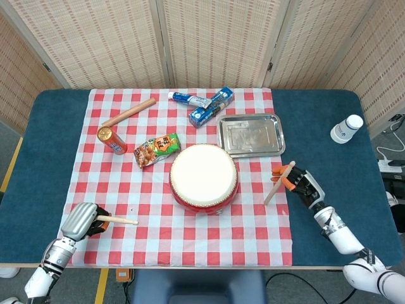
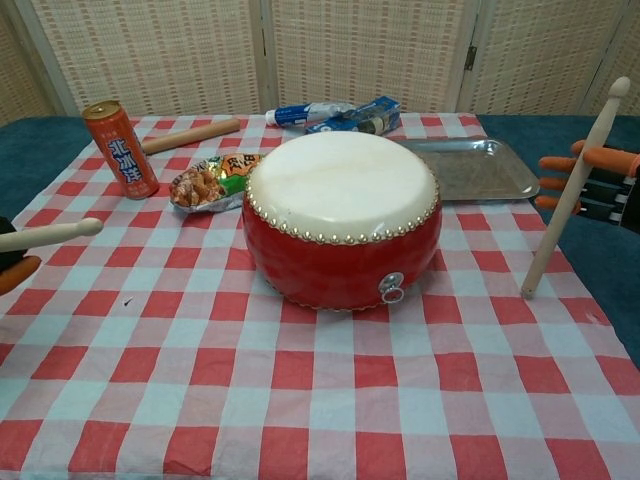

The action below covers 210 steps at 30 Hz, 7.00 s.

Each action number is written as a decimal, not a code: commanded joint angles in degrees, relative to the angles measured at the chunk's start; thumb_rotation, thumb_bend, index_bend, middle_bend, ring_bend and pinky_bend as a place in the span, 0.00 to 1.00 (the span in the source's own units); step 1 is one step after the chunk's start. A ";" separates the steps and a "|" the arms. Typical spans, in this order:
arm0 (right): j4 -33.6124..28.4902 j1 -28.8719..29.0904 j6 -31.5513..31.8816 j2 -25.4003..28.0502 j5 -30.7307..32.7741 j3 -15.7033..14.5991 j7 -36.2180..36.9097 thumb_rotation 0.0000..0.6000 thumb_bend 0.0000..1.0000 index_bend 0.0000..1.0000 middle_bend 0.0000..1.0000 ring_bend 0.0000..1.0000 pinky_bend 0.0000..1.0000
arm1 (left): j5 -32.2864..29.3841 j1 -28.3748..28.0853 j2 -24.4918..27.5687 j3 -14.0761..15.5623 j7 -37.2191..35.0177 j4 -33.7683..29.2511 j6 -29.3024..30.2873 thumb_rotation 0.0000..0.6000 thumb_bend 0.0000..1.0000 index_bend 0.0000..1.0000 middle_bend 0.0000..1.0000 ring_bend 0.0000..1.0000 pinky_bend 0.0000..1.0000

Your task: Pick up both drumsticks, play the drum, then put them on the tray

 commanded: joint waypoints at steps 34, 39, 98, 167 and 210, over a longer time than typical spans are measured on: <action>22.35 3.15 9.91 -13.74 -2.58 -13.82 3.25 1.00 0.00 0.82 0.65 0.61 0.58 | 1.34 -0.60 0.15 1.05 0.41 -0.41 -0.75 1.00 0.57 1.00 1.00 1.00 1.00; 22.07 3.46 8.29 -14.41 -2.22 -14.42 1.10 1.00 0.00 0.86 0.67 0.63 0.60 | 1.33 -0.65 0.11 1.06 0.28 -0.30 -0.79 1.00 0.57 1.00 1.00 1.00 1.00; -45.03 50.65 -30.53 34.94 57.39 -23.22 -123.14 1.00 0.69 1.00 1.00 1.00 1.00 | -3.07 -12.09 6.58 -6.11 12.99 -9.73 -10.10 1.00 0.57 1.00 1.00 1.00 1.00; -32.83 77.91 -21.46 6.43 115.04 -30.36 -158.41 1.00 0.69 1.00 1.00 1.00 1.00 | -50.62 -35.87 -2.57 -13.16 49.88 -10.90 -3.26 1.00 0.57 1.00 1.00 1.00 1.00; -34.01 69.67 -16.65 9.54 113.38 -19.10 -166.41 1.00 0.70 1.00 1.00 1.00 1.00 | -50.59 -36.74 -5.18 -12.45 51.99 -9.67 -3.20 1.00 0.57 1.00 1.00 1.00 1.00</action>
